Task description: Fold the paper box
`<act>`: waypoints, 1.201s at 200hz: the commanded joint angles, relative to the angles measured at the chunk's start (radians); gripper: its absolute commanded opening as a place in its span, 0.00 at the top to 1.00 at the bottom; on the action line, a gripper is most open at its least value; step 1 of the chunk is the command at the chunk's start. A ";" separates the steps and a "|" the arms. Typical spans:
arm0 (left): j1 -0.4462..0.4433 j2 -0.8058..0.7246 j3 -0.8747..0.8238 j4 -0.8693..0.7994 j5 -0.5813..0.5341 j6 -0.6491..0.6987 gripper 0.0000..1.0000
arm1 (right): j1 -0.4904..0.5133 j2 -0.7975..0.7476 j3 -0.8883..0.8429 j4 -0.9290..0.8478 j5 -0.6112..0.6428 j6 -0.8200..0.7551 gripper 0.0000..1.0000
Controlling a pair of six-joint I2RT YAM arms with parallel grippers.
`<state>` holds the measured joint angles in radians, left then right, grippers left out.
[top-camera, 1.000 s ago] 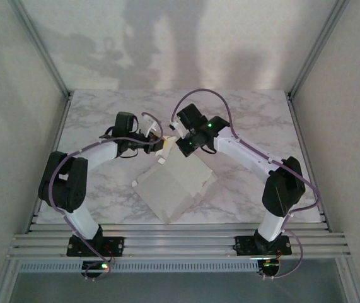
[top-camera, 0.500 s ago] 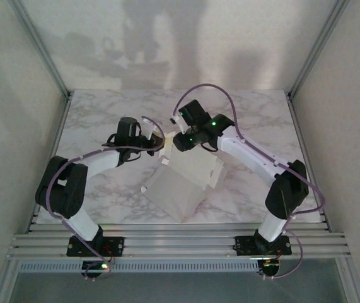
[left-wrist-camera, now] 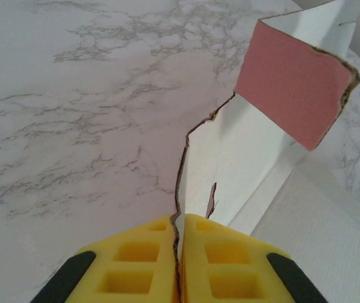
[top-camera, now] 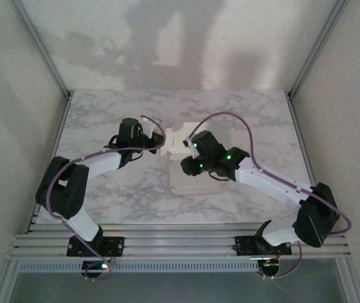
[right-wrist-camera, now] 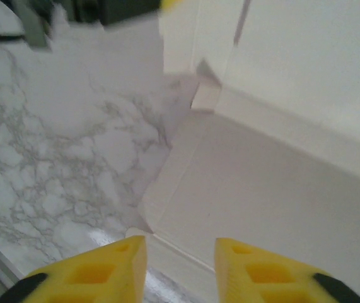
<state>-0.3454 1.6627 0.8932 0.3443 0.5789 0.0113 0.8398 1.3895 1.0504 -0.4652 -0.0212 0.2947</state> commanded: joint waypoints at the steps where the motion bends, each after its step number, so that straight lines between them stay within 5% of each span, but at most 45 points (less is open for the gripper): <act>1: -0.009 -0.017 0.012 0.011 -0.022 0.005 0.89 | 0.024 -0.010 -0.115 0.154 0.005 0.111 0.74; 94: -0.018 -0.010 0.010 0.017 -0.046 0.002 0.88 | 0.024 0.117 -0.328 0.326 0.038 0.204 0.97; 240: -0.055 0.052 -0.012 0.073 -0.082 -0.116 0.87 | 0.038 0.300 -0.287 0.494 0.011 0.386 1.00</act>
<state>-0.3847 1.7020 0.8925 0.3859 0.5060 -0.0662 0.8631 1.6463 0.7387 0.0429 -0.0025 0.6556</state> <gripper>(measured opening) 0.131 0.040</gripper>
